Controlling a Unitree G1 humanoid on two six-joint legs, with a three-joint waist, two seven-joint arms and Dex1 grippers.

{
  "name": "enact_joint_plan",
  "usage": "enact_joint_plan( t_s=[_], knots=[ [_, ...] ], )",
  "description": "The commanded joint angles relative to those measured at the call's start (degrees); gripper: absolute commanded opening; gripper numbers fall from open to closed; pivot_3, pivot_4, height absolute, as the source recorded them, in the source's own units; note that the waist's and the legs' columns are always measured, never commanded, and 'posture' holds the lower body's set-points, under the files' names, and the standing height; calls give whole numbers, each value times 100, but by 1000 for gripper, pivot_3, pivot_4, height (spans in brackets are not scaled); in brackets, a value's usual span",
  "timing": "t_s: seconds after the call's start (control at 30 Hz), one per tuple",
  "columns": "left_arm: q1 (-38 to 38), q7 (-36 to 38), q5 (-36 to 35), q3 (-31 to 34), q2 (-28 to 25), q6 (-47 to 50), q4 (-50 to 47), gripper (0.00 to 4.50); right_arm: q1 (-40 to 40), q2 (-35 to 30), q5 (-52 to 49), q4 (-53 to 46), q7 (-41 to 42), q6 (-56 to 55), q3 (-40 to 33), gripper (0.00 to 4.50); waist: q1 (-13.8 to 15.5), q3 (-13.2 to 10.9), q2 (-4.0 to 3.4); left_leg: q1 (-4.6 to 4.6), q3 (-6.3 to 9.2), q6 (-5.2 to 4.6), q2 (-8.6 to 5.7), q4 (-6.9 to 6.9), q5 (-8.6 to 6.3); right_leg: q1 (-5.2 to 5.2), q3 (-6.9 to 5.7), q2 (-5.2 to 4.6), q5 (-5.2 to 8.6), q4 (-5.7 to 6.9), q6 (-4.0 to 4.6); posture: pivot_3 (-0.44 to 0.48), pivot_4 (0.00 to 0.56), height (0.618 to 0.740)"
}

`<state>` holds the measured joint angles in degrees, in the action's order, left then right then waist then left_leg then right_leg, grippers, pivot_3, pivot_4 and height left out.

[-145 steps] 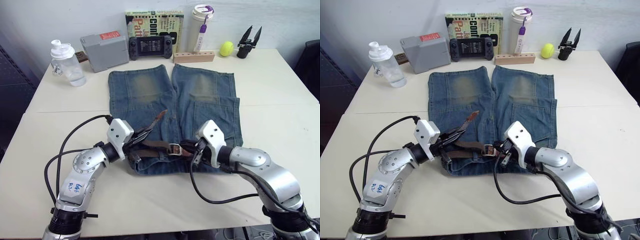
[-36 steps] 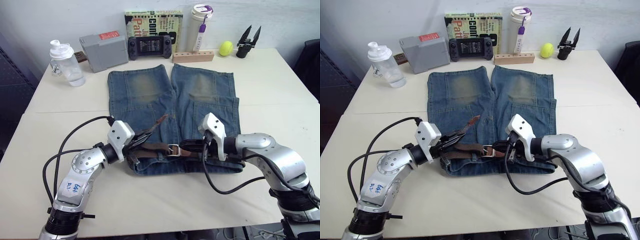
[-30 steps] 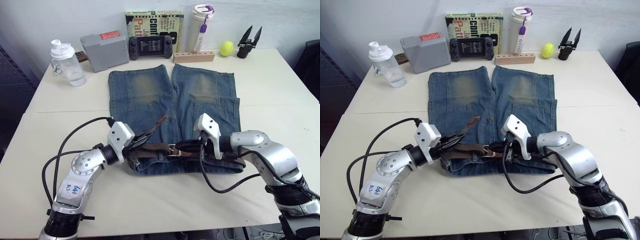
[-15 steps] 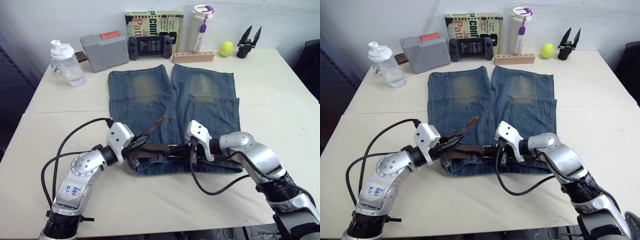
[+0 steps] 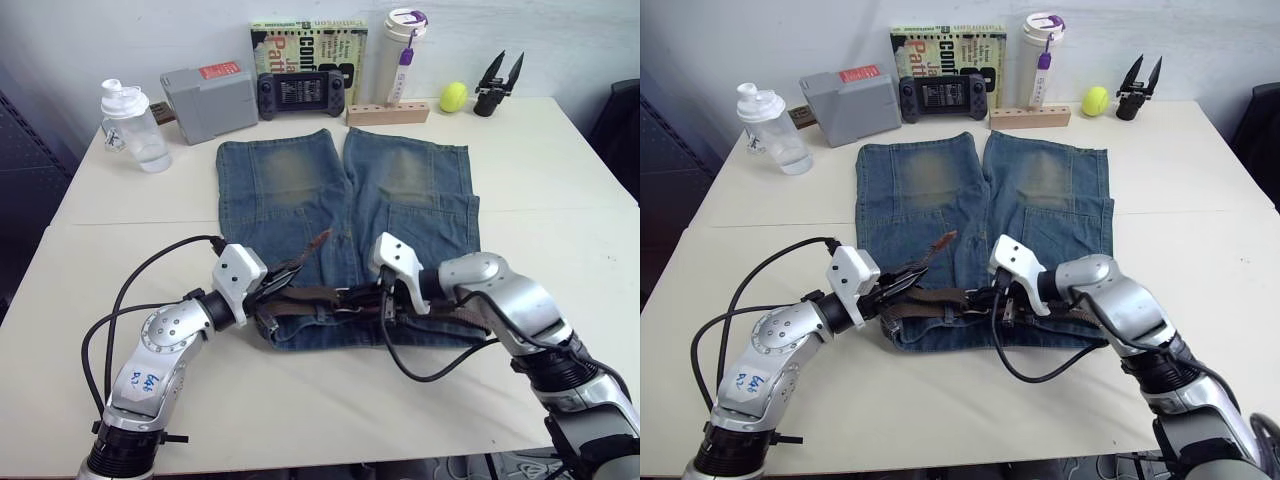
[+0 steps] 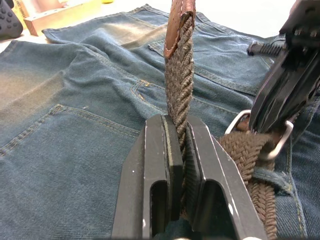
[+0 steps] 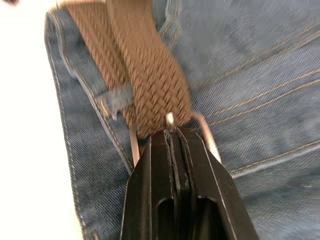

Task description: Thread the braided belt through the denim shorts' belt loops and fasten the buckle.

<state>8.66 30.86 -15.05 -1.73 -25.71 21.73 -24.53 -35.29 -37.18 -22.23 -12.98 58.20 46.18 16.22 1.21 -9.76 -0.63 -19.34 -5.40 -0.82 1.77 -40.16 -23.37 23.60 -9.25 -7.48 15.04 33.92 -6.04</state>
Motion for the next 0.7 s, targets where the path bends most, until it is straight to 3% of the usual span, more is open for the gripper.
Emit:
enact_joint_plan(
  t_s=[0.03, 0.7],
  knots=[
    [13, 8, 14, 57, -47, -115, -278, 0, -78, -30, -220, -250, 39, 88, -280, 51, -1, 0, 0, 0, 0, 0, 0, 0, 0, 0, 0, 0, 0, 0, 0, 0, 150, 731],
    [-29, -32, 11, 96, -71, -74, -351, 0, 87, 213, 419, 470, -81, -367, 370, 51, -8, 0, 0, 0, -5, 0, 0, 1, 0, 0, -1, 2, 0, 0, 0, 0, 150, 731]
  ],
)
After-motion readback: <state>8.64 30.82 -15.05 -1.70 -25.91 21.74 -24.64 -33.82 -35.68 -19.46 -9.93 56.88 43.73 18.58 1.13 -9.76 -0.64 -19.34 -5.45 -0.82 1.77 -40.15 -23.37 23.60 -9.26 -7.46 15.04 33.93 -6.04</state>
